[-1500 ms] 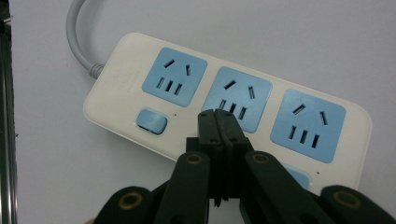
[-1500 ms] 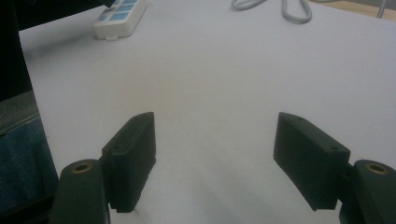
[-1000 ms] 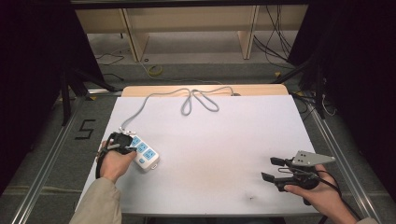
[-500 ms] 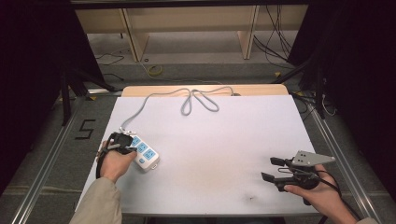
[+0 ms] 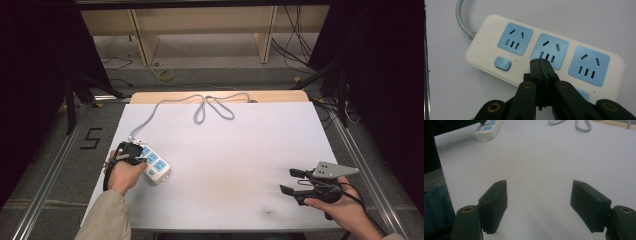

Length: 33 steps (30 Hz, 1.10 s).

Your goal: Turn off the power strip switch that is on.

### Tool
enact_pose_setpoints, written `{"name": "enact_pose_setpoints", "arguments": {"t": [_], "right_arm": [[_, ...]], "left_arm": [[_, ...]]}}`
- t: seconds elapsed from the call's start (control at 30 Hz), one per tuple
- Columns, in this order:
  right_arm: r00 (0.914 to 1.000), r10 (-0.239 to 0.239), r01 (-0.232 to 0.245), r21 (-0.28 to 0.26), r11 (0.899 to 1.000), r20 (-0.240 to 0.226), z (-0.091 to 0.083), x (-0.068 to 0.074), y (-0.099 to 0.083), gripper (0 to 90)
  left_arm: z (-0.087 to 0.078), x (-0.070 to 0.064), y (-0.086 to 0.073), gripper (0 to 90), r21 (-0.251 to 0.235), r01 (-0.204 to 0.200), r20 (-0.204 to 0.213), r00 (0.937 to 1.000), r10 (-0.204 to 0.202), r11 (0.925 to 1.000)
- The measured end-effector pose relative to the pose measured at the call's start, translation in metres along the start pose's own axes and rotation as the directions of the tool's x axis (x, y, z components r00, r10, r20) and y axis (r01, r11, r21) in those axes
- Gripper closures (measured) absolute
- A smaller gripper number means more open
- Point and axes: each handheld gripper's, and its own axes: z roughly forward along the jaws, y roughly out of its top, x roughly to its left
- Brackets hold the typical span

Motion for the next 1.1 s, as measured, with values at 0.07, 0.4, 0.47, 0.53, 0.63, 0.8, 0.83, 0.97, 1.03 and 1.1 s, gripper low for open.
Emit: {"name": "enact_pose_setpoints", "arguments": {"t": [0.07, 0.4, 0.47, 0.53, 0.63, 0.8, 0.83, 0.97, 1.03, 1.1], "right_arm": [[1.0, 0.0, 0.0, 0.001, 1.0, 0.0, 0.0, 0.0001, 0.0, 30.2], [1.0, -0.001, 0.001, 0.001, 1.0, 0.0, -0.0001, 0.0002, 0.0, 30.2], [1.0, -0.001, 0.001, 0.0, 1.0, 0.0, -0.0001, 0.0002, -0.0001, 30.2], [1.0, -0.001, 0.001, 0.001, 1.0, 0.0, -0.0001, 0.0001, -0.0001, 30.2], [1.0, -0.002, 0.002, 0.001, 1.0, 0.001, 0.0, 0.0002, -0.0001, 30.2], [1.0, -0.003, 0.003, 0.0, 1.0, 0.0, 0.0, 0.0003, -0.0002, 30.2], [1.0, -0.002, 0.002, 0.001, 1.0, 0.001, -0.0001, 0.0003, -0.0002, 30.2], [1.0, -0.001, 0.001, 0.003, 1.0, -0.001, 0.0, 0.0007, -0.0002, 30.2], [1.0, -0.002, 0.002, 0.003, 1.0, -0.001, 0.0, 0.0007, -0.0003, 30.2], [1.0, -0.003, 0.003, 0.003, 1.0, 0.002, -0.0003, 0.0007, -0.0002, 30.2]], "left_arm": [[0.0, -0.0002, -0.0001, 89.9, -0.001, -0.003, -0.002, 1.0, 0.003, 1.0], [0.0004, -0.0002, 0.0009, 89.9, 0.004, -0.004, 0.002, 1.0, 0.004, 1.0], [0.0004, 0.0001, 0.0009, 89.9, 0.005, -0.002, 0.003, 1.0, 0.002, 1.0], [0.0003, 0.0006, 0.001, 89.9, 0.007, 0.0, 0.007, 1.0, 0.0, 1.0], [0.0004, 0.0014, 0.0018, 89.9, 0.014, 0.005, 0.013, 0.9999, -0.005, 0.9999], [0.0006, 0.0027, 0.0033, 89.9, 0.025, 0.016, 0.021, 0.9996, -0.017, 0.9996], [0.0005, 0.0029, 0.0034, 89.9, 0.027, 0.016, 0.022, 0.9996, -0.017, 0.9995], [0.0006, 0.0036, 0.0044, 89.9, 0.035, 0.018, 0.025, 0.9995, -0.019, 0.9992], [0.0007, 0.0037, 0.0053, 89.9, 0.043, 0.018, 0.026, 0.9995, -0.019, 0.9989], [0.0008, 0.0033, 0.0061, 89.9, 0.049, 0.016, 0.024, 0.9996, -0.017, 0.9987]]}}
